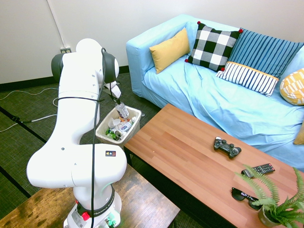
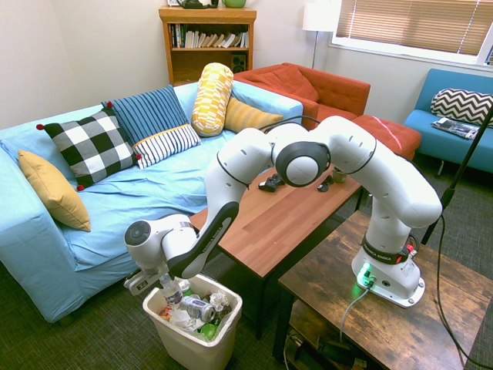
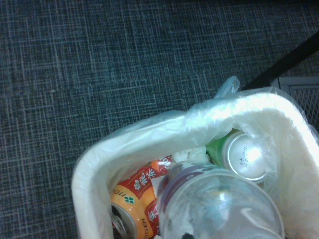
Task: Throw the bottle in the trash bin
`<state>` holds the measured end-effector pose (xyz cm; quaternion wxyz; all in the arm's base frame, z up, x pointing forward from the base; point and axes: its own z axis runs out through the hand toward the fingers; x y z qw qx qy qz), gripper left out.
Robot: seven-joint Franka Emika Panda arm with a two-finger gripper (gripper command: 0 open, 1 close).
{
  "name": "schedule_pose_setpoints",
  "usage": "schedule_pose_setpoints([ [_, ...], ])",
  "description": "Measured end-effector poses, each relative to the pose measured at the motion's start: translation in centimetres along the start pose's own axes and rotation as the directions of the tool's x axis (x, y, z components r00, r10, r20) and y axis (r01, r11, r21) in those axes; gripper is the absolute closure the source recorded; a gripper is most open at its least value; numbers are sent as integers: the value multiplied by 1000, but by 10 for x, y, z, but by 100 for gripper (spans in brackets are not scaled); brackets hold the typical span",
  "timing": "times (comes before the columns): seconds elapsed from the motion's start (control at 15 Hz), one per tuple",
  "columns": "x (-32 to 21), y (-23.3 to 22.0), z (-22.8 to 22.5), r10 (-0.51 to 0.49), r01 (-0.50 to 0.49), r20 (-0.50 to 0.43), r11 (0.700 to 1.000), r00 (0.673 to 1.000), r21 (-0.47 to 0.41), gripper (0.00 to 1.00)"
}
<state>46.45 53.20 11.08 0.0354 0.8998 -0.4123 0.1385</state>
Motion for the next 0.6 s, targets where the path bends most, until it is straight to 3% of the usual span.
schedule_pose_setpoints([
  [0.33, 9, 1, 3, 36, -36, 26, 999, 999, -13, 0],
  [0.6, 16, 27, -10, 36, -35, 44, 999, 998, -22, 0],
])
